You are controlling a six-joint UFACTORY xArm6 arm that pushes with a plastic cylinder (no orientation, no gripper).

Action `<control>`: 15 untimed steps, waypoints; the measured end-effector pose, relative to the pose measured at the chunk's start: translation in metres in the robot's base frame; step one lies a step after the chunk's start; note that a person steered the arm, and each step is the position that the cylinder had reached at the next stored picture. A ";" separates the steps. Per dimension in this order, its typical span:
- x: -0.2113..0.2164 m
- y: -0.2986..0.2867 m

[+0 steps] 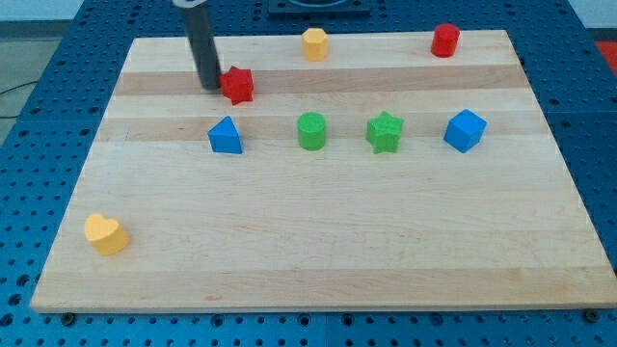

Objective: Move the yellow hexagon towards the red circle

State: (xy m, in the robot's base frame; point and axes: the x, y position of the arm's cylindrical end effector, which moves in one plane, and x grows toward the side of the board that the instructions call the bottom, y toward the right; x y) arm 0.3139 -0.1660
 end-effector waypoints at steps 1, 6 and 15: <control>0.034 0.004; -0.058 0.128; -0.070 0.190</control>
State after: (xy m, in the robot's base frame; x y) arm 0.2439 0.0237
